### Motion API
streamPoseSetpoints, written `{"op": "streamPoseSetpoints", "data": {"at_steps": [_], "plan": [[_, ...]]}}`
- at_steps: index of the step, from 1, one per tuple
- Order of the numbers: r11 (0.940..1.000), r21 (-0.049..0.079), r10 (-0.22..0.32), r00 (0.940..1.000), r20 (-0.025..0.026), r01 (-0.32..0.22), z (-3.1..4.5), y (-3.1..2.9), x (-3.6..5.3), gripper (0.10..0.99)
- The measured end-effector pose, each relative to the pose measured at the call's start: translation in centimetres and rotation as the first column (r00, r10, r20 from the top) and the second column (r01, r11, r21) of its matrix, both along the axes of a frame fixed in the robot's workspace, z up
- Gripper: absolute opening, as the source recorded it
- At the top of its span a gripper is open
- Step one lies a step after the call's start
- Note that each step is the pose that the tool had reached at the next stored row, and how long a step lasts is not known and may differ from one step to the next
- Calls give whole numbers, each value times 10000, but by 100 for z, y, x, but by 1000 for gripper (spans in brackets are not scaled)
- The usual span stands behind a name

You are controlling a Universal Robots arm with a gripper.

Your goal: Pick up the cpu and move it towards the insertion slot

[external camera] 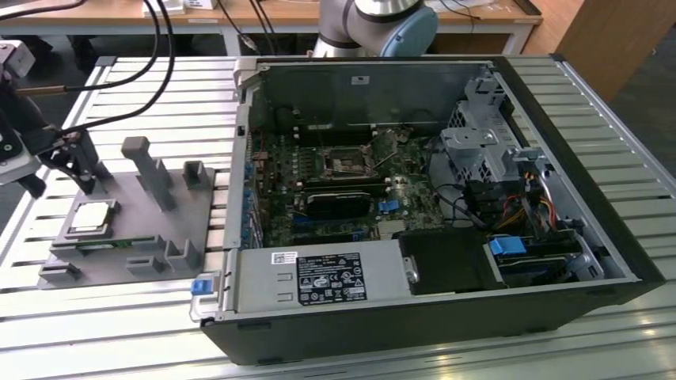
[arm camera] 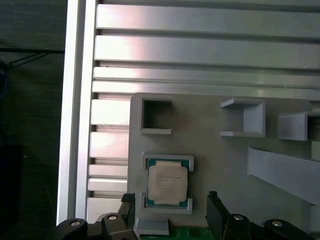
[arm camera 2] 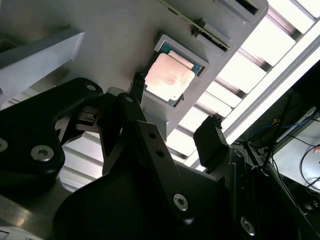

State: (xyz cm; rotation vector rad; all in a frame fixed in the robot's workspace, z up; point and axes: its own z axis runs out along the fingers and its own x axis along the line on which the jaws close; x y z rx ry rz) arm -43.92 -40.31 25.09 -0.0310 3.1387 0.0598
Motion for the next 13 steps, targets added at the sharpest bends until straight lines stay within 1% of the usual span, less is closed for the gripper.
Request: {"op": "streamPoseSetpoints", "data": {"at_steps": [3, 13], "plan": [[10000, 1, 4, 10000, 23, -4, -16, -7, 0, 675], [10000, 0, 6, 10000, 40, -6, -83, -17, 0, 675]]}}
